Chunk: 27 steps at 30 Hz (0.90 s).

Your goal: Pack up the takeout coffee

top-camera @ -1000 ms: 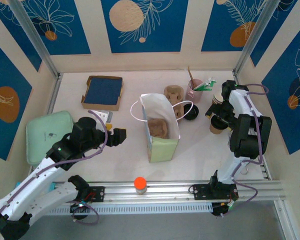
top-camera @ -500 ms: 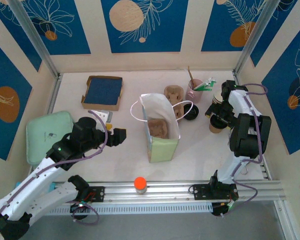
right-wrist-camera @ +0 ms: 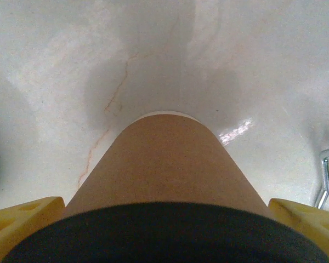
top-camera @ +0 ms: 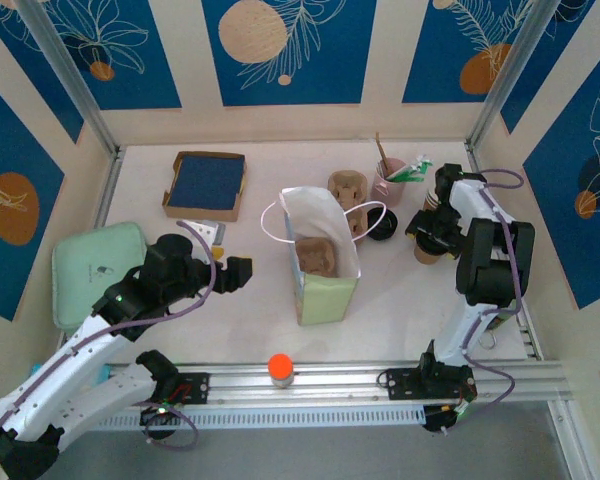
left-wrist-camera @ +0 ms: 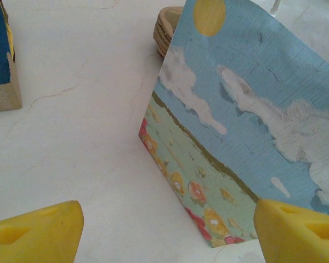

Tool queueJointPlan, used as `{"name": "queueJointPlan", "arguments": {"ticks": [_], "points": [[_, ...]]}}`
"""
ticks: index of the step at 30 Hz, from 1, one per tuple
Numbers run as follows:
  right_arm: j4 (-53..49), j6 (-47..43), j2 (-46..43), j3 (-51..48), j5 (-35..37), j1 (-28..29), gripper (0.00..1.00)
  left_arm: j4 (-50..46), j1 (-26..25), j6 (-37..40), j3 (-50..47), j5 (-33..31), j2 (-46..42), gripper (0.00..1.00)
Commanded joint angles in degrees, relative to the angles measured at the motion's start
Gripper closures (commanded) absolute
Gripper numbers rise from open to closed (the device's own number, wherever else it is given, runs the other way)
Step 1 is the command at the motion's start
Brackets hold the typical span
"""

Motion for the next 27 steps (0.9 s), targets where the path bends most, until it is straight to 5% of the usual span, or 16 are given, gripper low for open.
{"name": "queueJointPlan", "arguments": {"ticks": [1, 27], "points": [[0.1, -0.5, 1.1, -0.6, -0.3, 0.5, 0.06, -0.6, 0.2, 0.7, -0.1, -0.6, -0.6, 0.19], [1.5, -0.3, 5.0, -0.4, 0.0, 2.7, 0.06, -0.9, 0.1, 0.8, -0.2, -0.6, -1.6, 0.19]]}}
